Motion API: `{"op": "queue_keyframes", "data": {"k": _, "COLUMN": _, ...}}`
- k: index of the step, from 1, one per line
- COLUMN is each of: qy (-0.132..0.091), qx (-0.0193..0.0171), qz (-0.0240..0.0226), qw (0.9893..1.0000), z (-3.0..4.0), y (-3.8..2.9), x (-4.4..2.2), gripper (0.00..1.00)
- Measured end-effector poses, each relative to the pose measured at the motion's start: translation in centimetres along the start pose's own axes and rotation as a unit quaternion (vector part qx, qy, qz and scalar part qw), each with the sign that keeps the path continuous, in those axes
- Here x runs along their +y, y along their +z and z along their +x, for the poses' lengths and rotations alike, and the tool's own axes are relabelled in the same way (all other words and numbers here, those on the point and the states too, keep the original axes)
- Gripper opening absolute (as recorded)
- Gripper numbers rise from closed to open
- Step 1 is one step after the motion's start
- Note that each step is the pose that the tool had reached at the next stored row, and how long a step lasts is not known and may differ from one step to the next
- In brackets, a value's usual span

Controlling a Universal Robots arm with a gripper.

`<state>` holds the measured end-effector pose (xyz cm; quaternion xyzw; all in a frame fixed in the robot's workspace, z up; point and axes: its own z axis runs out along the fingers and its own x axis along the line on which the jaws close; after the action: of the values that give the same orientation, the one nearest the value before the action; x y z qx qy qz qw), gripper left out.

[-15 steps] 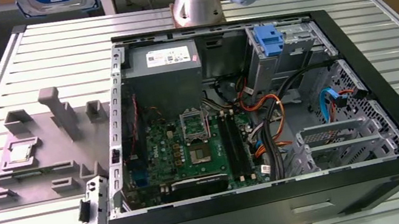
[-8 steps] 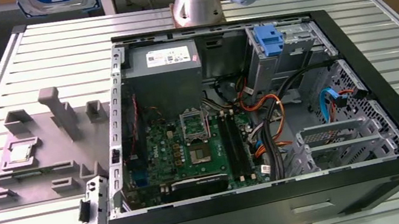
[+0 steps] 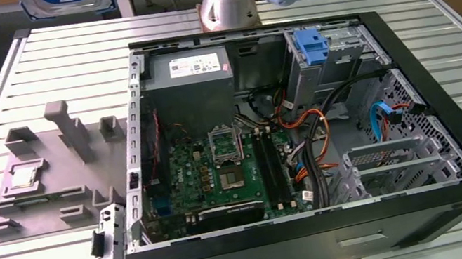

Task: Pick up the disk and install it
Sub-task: 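Pick up the disk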

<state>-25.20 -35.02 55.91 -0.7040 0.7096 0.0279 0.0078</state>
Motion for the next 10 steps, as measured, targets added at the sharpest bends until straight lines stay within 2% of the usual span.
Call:
{"op": "queue_keyframes", "data": {"k": 7, "qy": 0.000, "qx": -0.0001, "qz": -0.0015, "qw": 1.0000, "z": -0.01, "y": -0.02, "x": -0.84, "gripper": 0.35}}
{"op": "queue_keyframes", "data": {"k": 10, "qy": 0.000, "qx": -0.0001, "qz": -0.0022, "qw": 1.0000, "z": -0.01, "y": -0.03, "x": -1.48, "gripper": 0.35}}
